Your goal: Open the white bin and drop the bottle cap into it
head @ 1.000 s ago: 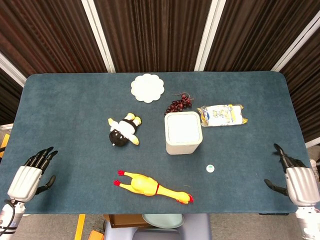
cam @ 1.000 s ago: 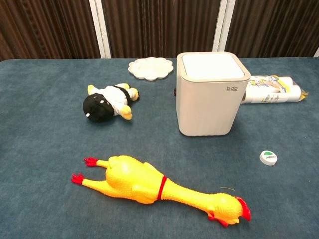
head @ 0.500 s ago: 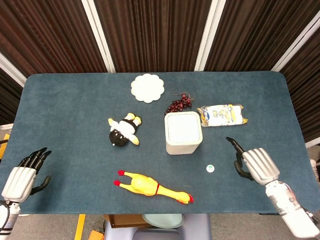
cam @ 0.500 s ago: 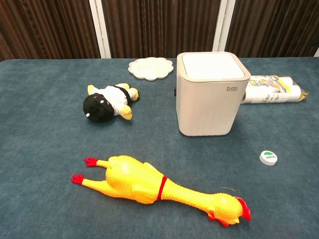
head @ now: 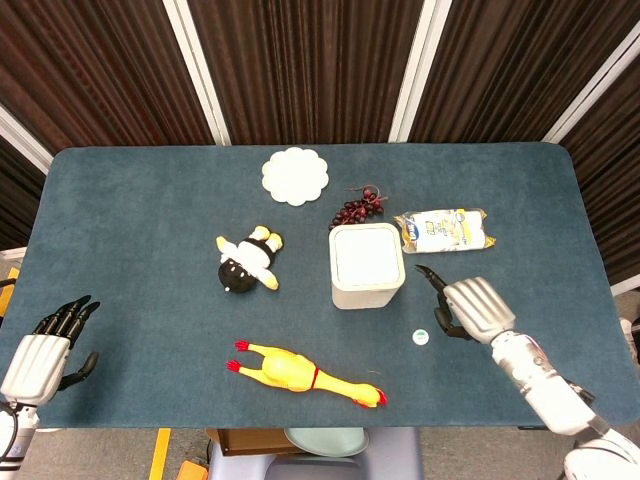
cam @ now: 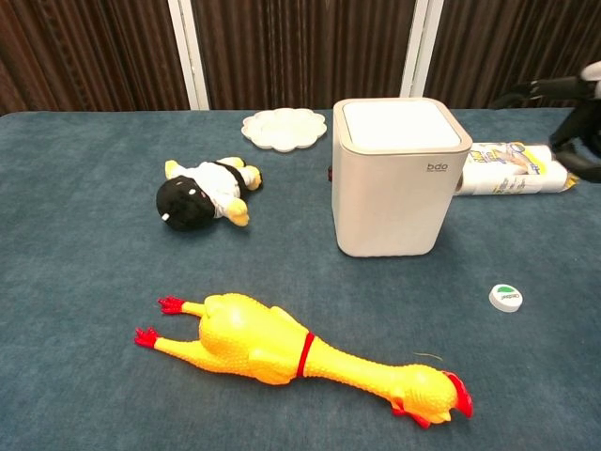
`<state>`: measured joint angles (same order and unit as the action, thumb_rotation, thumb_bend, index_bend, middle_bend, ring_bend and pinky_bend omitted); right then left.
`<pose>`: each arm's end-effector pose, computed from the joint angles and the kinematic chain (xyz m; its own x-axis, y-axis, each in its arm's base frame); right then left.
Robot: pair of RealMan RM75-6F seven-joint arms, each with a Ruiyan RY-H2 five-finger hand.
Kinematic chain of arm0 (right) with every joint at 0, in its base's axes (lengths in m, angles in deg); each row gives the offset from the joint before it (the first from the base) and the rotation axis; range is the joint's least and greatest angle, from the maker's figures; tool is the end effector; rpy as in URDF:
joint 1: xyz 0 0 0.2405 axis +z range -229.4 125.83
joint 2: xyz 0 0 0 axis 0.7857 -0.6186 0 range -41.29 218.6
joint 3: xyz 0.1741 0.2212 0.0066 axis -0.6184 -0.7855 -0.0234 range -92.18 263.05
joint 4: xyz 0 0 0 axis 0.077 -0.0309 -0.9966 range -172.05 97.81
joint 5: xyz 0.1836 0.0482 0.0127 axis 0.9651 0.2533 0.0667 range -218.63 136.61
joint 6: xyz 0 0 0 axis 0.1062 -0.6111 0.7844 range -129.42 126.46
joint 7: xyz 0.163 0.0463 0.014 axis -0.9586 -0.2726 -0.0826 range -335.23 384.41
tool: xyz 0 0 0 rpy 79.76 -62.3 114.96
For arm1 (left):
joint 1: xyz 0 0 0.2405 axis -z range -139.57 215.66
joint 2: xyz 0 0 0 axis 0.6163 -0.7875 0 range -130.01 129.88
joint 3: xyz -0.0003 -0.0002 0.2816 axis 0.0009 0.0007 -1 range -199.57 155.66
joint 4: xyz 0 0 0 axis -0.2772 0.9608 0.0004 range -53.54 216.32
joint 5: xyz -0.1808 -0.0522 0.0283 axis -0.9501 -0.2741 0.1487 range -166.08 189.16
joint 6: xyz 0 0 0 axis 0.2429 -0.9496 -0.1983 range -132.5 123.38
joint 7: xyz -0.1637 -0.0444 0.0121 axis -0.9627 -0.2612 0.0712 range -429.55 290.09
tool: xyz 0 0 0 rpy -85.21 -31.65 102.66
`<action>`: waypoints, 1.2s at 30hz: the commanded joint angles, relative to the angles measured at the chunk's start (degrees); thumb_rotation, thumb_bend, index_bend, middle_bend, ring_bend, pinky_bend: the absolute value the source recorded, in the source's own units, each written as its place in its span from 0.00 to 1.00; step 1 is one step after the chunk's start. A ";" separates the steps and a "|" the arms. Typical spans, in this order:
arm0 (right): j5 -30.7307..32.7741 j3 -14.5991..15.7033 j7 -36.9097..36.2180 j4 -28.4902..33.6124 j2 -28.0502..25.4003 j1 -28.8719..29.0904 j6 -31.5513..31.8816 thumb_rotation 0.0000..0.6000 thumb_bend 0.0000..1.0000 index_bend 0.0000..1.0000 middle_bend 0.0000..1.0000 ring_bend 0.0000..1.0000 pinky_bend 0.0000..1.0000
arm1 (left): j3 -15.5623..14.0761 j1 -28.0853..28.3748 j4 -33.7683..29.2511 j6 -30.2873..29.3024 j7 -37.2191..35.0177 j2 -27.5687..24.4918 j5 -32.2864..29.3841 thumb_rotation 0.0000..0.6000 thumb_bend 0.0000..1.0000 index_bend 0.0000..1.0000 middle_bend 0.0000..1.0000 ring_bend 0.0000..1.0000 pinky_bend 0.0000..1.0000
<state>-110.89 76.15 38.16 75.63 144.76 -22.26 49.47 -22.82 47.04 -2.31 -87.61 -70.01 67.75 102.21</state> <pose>-0.1971 -0.3063 0.1343 0.4454 -0.3617 0.8190 -0.8849 -0.3172 0.3411 -0.3303 0.2199 0.1582 0.4851 0.0608 0.8724 0.8685 -0.1503 -0.4724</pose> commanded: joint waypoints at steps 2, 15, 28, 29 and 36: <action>3.44 -0.24 2.80 -1.38 2.62 2.80 -1.90 1.00 0.66 0.11 0.79 0.85 1.00 | 0.07 -0.09 -0.16 -0.28 -0.32 -0.20 0.09 1.00 0.39 0.11 0.08 0.13 0.24; 6.49 0.18 3.13 -3.08 5.12 7.30 -4.04 1.00 0.66 0.12 0.79 0.85 1.00 | 0.18 -0.29 -0.34 -0.37 0.13 -0.25 -0.02 1.00 0.39 0.11 0.08 0.13 0.24; 6.94 2.54 2.13 -4.42 5.96 8.49 -4.92 1.00 0.66 0.12 0.79 0.85 1.00 | 0.20 -0.34 -0.45 -0.30 0.14 -0.34 0.03 1.00 0.39 0.12 0.08 0.13 0.24; 6.88 2.69 1.91 -4.58 5.99 8.57 -5.01 1.00 0.66 0.12 0.79 0.85 1.00 | 0.21 -0.34 -0.48 -0.28 0.11 -0.34 0.00 1.00 0.39 0.12 0.08 0.13 0.24; 6.60 3.39 0.60 -5.31 6.11 8.81 -5.23 1.00 0.66 0.11 0.79 0.85 1.00 | 0.19 -0.34 -0.44 -0.25 0.16 -0.32 0.11 1.00 0.39 0.12 0.08 0.13 0.24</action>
<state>-104.26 79.47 38.85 70.37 150.89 -13.47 44.27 -22.63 46.70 -2.75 -87.86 -69.85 67.43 102.32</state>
